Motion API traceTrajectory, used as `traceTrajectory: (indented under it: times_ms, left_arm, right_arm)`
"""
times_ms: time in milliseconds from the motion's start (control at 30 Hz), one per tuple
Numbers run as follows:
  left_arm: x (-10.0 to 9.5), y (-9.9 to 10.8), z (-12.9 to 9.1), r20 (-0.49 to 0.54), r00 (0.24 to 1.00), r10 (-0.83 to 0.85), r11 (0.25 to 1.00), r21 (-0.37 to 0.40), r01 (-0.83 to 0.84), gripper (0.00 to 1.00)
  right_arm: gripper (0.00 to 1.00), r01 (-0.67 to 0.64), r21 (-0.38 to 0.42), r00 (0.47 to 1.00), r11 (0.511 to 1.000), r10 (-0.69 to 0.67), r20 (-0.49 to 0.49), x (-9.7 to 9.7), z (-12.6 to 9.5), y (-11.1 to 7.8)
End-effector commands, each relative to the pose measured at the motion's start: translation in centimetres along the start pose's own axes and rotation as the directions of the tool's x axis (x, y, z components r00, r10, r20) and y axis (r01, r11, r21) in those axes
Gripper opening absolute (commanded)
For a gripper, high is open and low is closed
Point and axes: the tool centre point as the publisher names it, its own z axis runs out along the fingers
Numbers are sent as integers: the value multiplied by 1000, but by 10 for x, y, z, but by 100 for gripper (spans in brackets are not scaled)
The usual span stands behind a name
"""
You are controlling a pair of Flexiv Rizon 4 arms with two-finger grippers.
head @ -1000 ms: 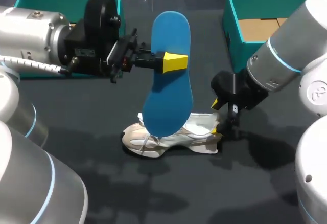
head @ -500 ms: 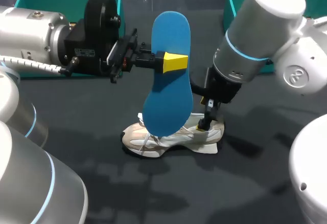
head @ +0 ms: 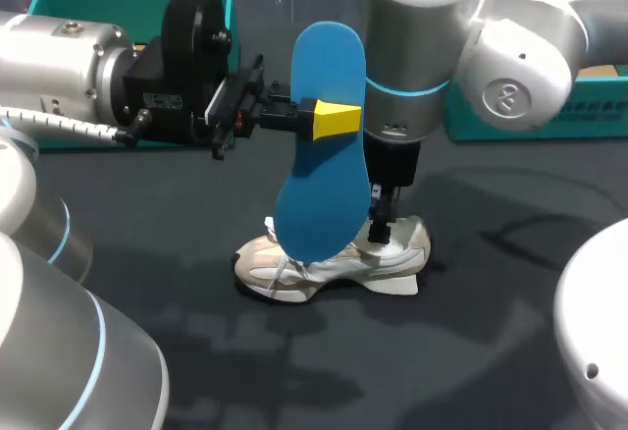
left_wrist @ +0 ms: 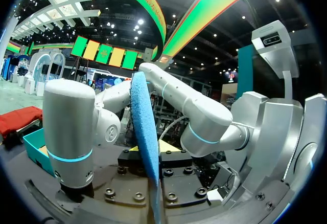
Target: Take the shoe out of the shoebox, open the shoe tongue, remove and reinsert the insole, then place the shoe into the shoebox
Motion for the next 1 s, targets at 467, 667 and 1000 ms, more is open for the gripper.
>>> traceTrajectory:
  times_ms: [467,667,1000]
  left_arm:
    - [1,0,0,1,1000,0,1000,-1,0,0]
    - [1,0,0,1,1000,0,1000,-1,0,0]
    - [1,0,0,1,1000,0,1000,-1,0,0]
  right_arm:
    - [100,67,87,996,994,-71,46,-21,17,28]
    - [100,67,87,996,994,-71,46,-21,17,28]
    - [100,111,107,993,988,-115,35,-33,41,42]
